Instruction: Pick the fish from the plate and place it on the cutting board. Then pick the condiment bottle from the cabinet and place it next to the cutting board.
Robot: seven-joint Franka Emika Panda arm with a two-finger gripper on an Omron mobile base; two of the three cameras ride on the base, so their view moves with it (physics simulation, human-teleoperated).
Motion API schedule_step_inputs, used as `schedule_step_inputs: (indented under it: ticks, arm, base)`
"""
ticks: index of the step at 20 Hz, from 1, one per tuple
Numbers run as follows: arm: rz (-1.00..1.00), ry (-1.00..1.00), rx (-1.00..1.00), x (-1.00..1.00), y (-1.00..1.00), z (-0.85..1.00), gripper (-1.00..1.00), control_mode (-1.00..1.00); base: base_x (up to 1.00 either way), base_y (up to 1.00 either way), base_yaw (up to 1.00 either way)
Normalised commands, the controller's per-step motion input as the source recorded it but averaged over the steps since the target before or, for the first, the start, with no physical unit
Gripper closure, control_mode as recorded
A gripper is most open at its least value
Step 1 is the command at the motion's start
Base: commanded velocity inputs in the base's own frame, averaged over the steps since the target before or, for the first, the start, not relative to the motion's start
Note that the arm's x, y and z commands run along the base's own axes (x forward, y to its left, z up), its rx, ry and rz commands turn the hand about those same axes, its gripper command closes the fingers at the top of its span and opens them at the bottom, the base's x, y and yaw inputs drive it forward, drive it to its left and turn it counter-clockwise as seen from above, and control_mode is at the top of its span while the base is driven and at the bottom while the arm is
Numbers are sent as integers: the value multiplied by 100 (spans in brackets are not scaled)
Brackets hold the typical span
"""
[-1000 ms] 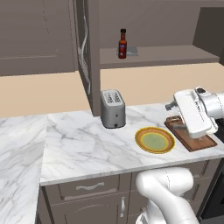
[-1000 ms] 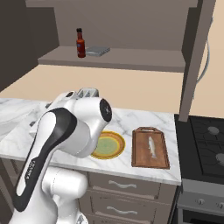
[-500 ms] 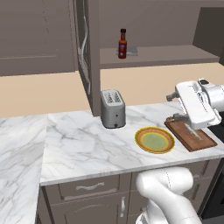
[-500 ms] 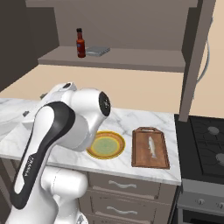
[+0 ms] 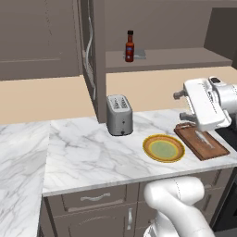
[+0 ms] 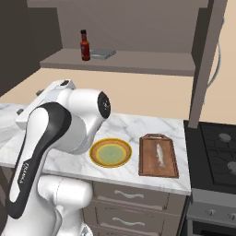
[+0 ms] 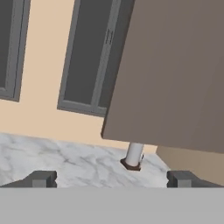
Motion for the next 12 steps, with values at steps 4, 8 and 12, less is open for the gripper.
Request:
schedule_step_inputs:
  ticks: [4, 8, 12]
  arm:
    - [-2, -4, 0, 5, 2, 34, -100, -100]
    - [-2, -5, 0, 13, 0, 31, -100, -100]
    - [-1, -6, 1, 22, 1, 28, -100, -100]
  base:
    - [0, 0, 0]
    - [0, 0, 0]
    - [0, 0, 0]
